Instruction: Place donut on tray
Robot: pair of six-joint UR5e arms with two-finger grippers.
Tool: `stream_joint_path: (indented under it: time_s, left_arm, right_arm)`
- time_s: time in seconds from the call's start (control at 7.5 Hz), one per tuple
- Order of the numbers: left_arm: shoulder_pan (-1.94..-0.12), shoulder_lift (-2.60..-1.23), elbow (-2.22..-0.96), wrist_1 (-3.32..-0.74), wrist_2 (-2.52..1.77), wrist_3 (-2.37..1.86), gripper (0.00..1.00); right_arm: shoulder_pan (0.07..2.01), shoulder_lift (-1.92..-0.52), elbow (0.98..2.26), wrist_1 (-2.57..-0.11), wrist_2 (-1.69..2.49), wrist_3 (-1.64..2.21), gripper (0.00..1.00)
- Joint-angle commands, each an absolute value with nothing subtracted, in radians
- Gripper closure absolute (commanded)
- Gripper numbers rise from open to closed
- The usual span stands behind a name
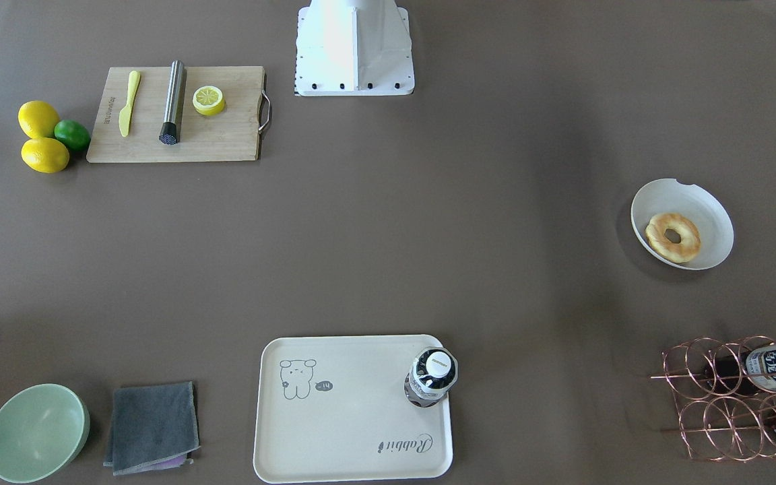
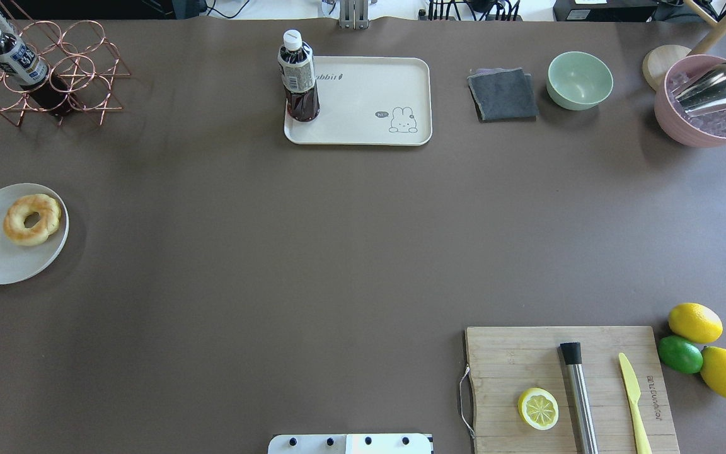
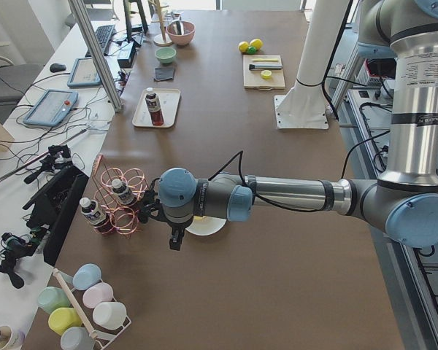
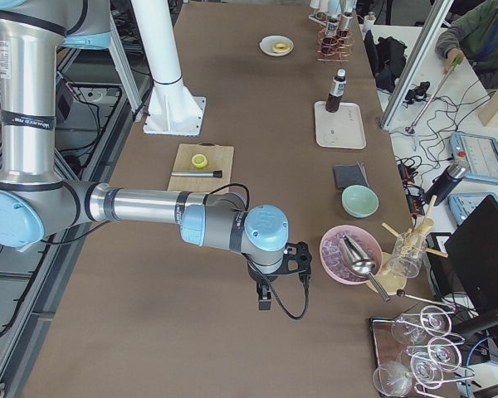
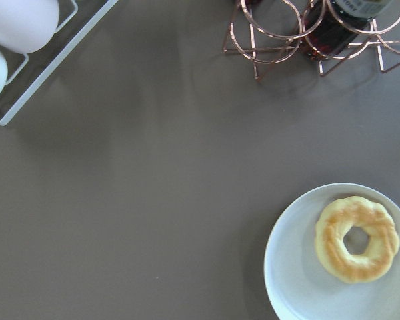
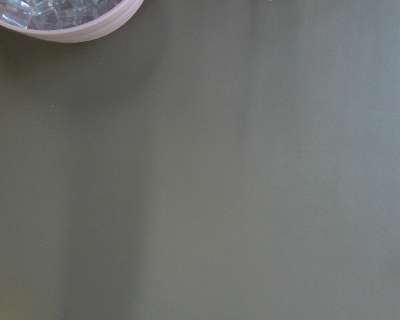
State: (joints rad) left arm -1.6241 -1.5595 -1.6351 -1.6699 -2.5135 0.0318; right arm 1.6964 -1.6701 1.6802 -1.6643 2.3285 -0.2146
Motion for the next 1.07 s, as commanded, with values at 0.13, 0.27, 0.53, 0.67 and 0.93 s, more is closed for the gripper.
stream_joint_path:
  time_s: [0.13,0.27,0.53,0.67,0.93]
  left_arm:
    - [-1.564,-1.559,-1.629,-1.738,-2.574,-0.055,0.02]
    - [-1.51,-1.555,-1.594,-1.831,-2.559,-0.09,0.02]
    - [-1.395,-1.555,-1.421,-2.221,-2.502,-0.347,0.02]
    - [-1.337,-1.56,-1.343,-2.37,-2.487,-0.442,0.03]
    - [-1.199,-1.559,-1.258,-2.581,-2.366,-0.581,0.09]
  right_arm:
    - [1.698,-1.669,1.681,-1.663,2.339,-0.216,0.0]
    - [1.698,-1.667,1.681,-1.663,2.341,-0.216,0.0]
    - [1.698,-1.669,1.681,-1.663,2.341,-0.216,0.0]
    - [1.698,-1.669,1.681,-1.663,2.344,-0.216,0.0]
    - [1.698,-1.669,1.68,-1.663,2.344,-0.216,0.0]
